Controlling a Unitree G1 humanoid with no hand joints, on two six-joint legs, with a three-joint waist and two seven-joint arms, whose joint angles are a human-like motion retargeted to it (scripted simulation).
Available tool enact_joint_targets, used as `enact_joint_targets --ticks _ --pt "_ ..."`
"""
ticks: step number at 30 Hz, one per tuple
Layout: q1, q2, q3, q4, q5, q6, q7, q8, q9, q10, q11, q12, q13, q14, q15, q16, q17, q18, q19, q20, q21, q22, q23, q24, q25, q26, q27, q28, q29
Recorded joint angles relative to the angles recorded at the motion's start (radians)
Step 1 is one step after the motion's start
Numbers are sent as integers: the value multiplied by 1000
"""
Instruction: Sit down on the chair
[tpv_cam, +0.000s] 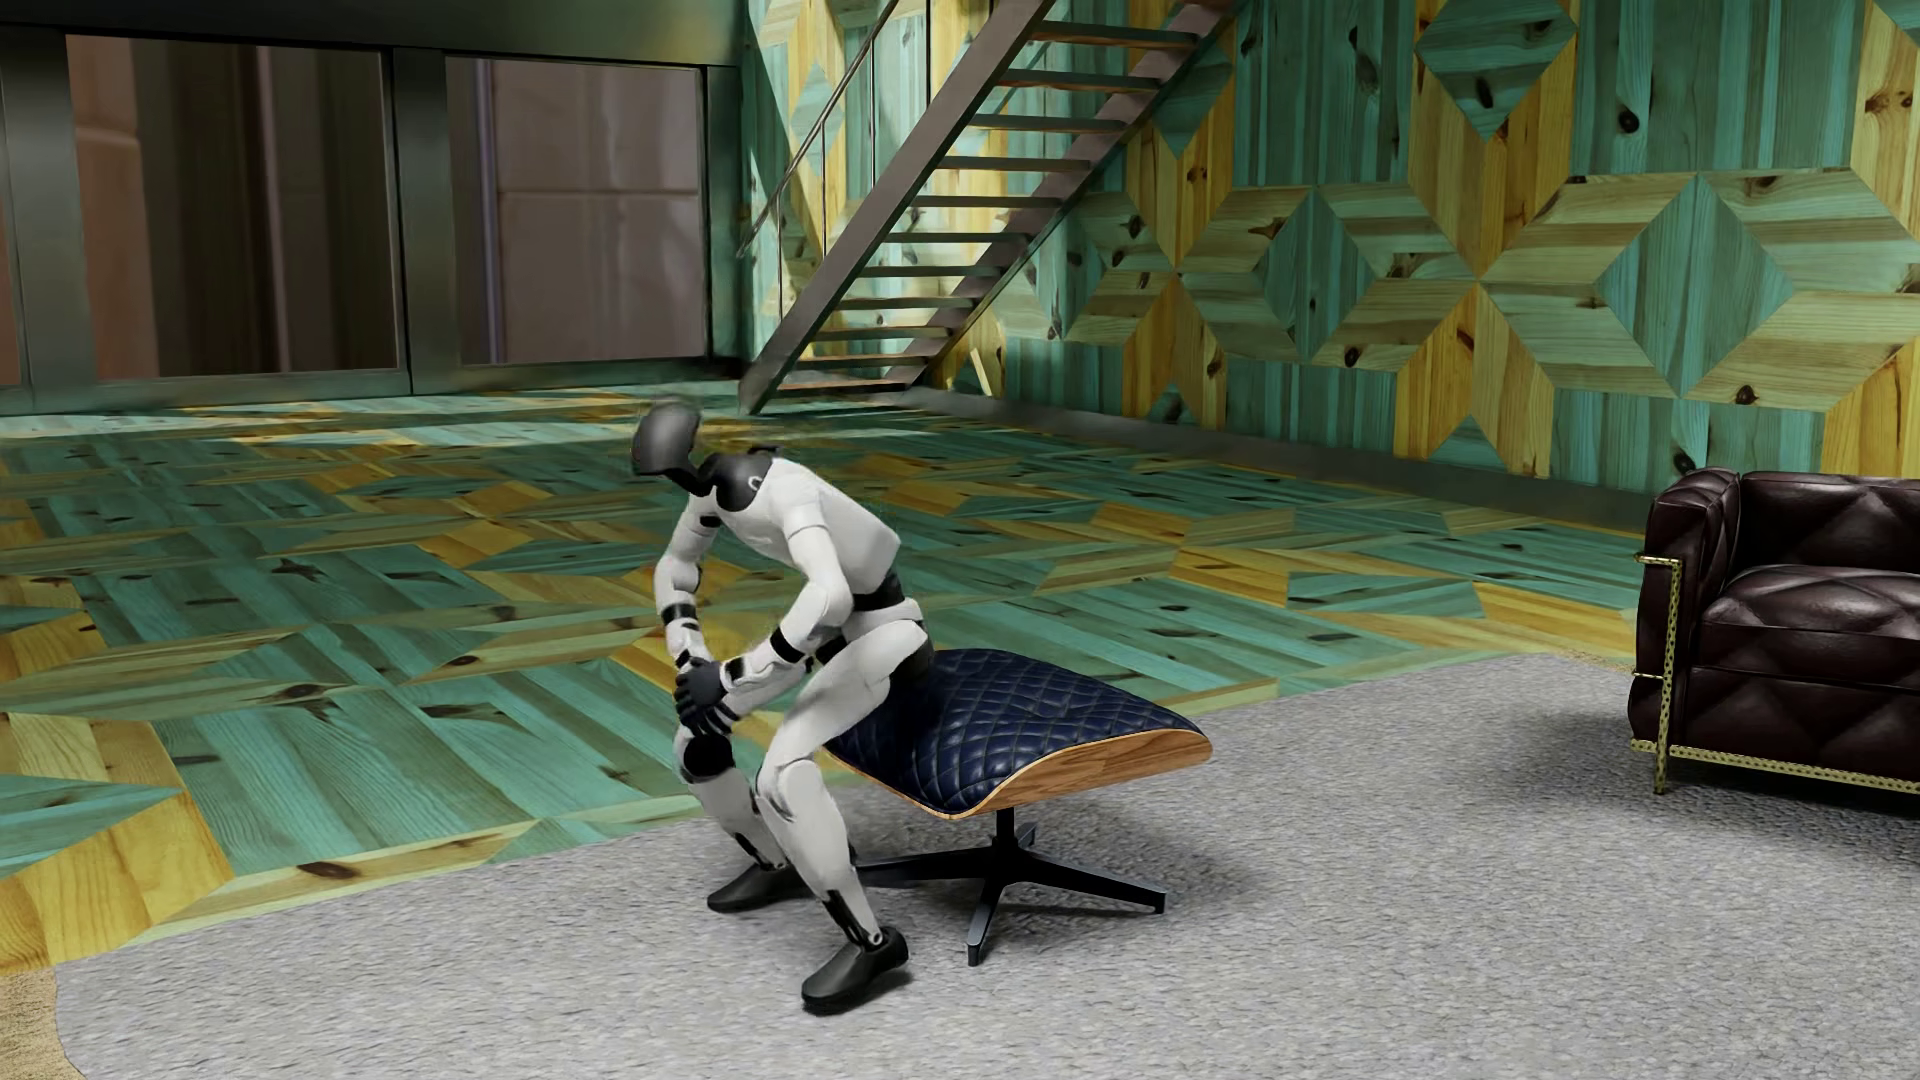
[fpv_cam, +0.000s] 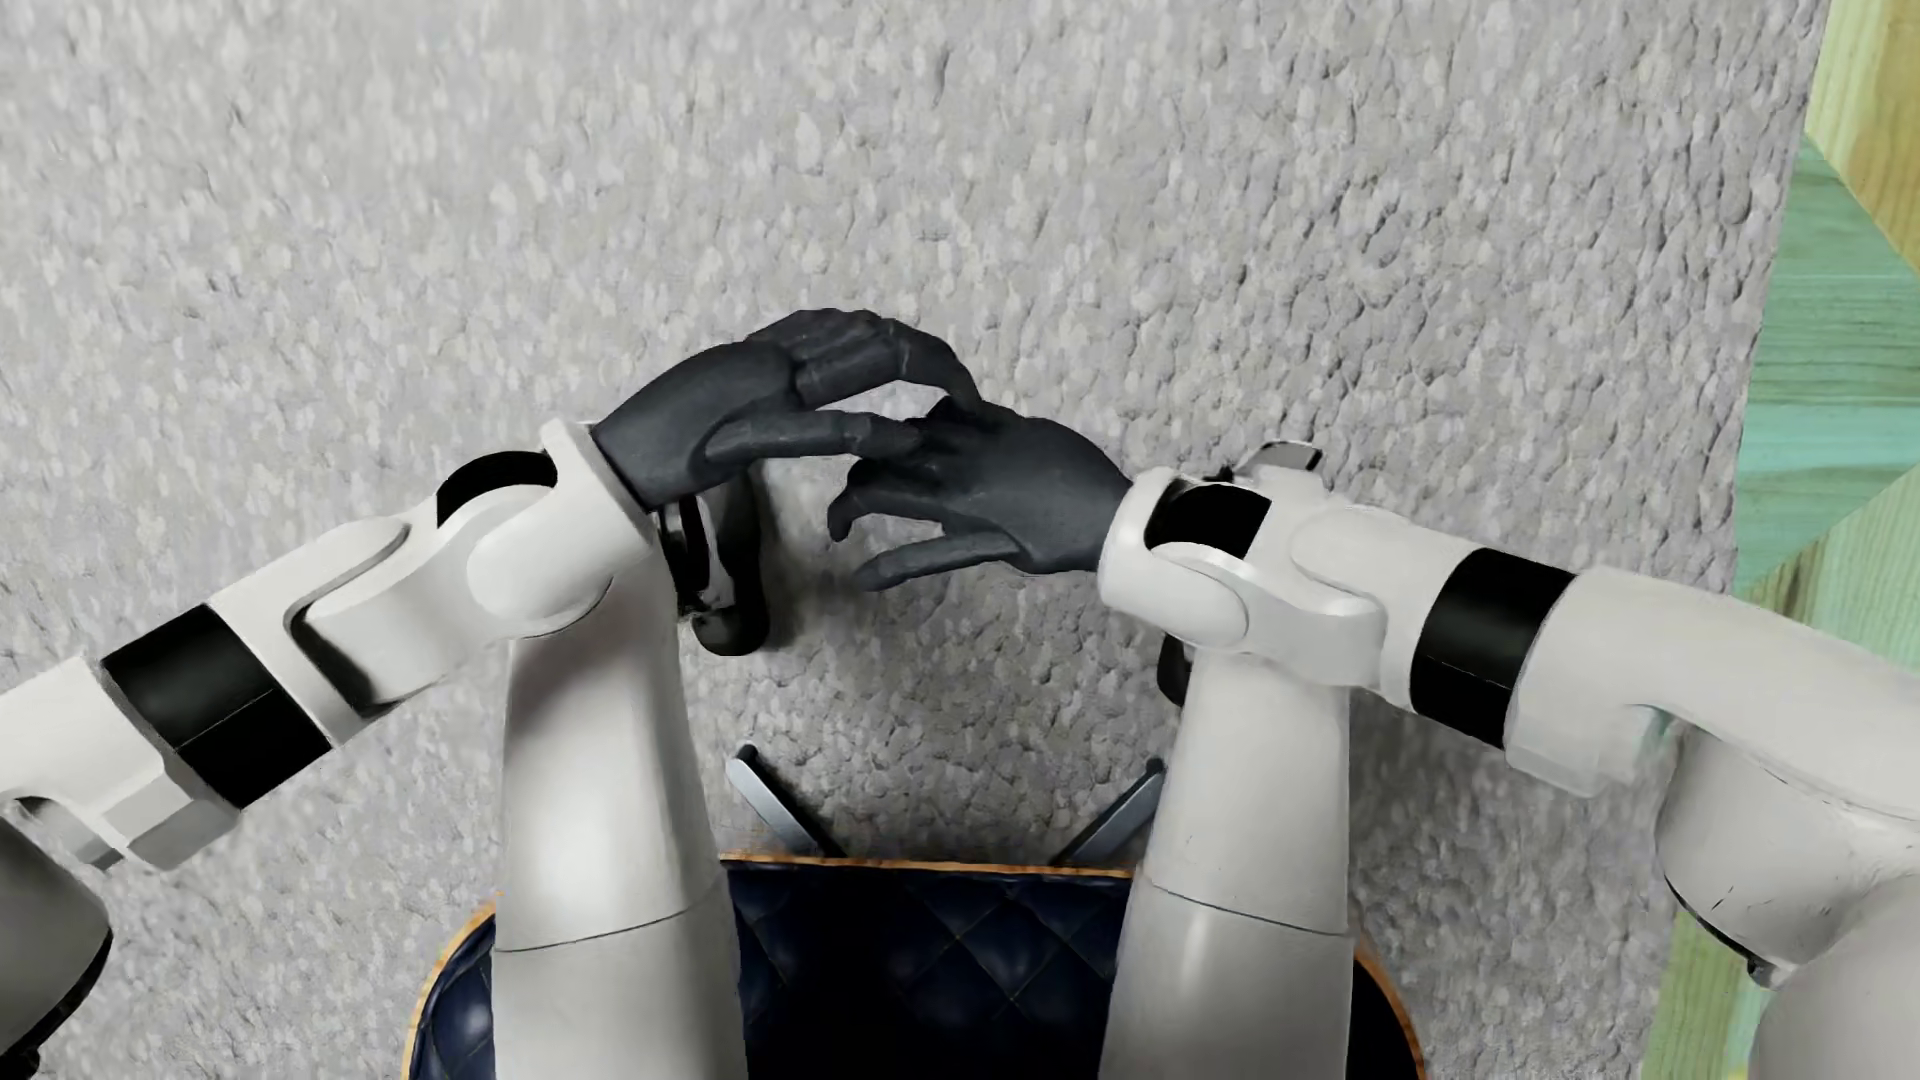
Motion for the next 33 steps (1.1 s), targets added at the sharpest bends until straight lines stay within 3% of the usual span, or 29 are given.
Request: enact_joint_targets --ticks 3,5,8,11,15,18,20,23,25,26,28,29,30,32,33 --pt "-140 -134 -1 26 -4 -7 -35 41 42 193 195 -26 -85 -37 -54 122 -124 -29 13 19 45 -163 -170 -63 47 -34 -17 98 -128" --pt "-207 -198 -2 26 -6 -9 -53 63 60 296 300 -26 -111 -49 -81 172 -183 -31 16 39 49 -245 -243 -88 65 -51 -24 137 -174" --pt "-252 -245 2 29 -9 -8 -70 87 70 411 413 6 -105 -57 -96 196 -236 -20 24 90 30 -300 -299 -97 76 -51 -19 150 -192" --pt "-229 -237 4 22 -9 -11 -70 99 56 479 479 61 -3 -51 -81 160 -223 1 18 145 -79 -276 -271 -74 58 -28 3 101 -145" --pt "-146 -156 5 20 -12 -7 -69 101 19 527 520 143 187 -24 -48 72 -125 30 14 200 -284 -159 -151 -20 24 14 25 -12 -24" --pt "-36 -52 4 30 -13 -16 -57 86 -19 505 501 289 387 10 -11 -44 23 41 3 308 -492 -27 19 48 -14 35 29 -89 70" --pt "18 -6 -1 32 -3 -26 -53 86 -44 494 494 394 501 30 10 -123 141 46 -9 404 -622 41 124 70 -15 55 53 -102 73" --pt "81 62 -3 26 14 -27 -49 76 -85 478 477 528 649 49 30 -265 312 66 -26 524 -800 179 265 52 65 73 98 -7 -49" --pt "107 103 -1 22 24 -20 -50 67 -116 482 472 596 725 50 29 -351 387 84 -40 579 -879 271 339 -10 181 123 140 62 -57" --pt "124 127 1 17 26 -14 -48 61 -130 485 471 620 755 43 25 -389 407 98 -46 596 -907 339 392 -62 229 133 154 78 -37" --pt "139 152 2 11 37 -8 -50 60 -167 495 474 657 808 36 28 -440 410 112 -51 626 -942 491 527 -95 236 149 182 86 18" --pt "145 164 4 7 42 -3 -51 59 -184 500 474 665 827 33 27 -452 400 121 -56 632 -951 582 610 -102 242 184 210 42 112" --pt "149 174 5 2 47 -1 -51 58 -198 503 474 668 846 30 26 -454 388 129 -60 632 -957 681 695 -95 232 223 231 -59 226" --pt "153 188 9 -7 58 2 -48 55 -221 508 473 676 907 29 26 -455 375 145 -71 606 -962 850 812 18 136 260 245 -239 386" --pt "152 191 11 -12 63 0 -49 57 -230 508 473 688 947 30 26 -458 380 148 -72 593 -978 909 850 83 80 248 226 -296 422"
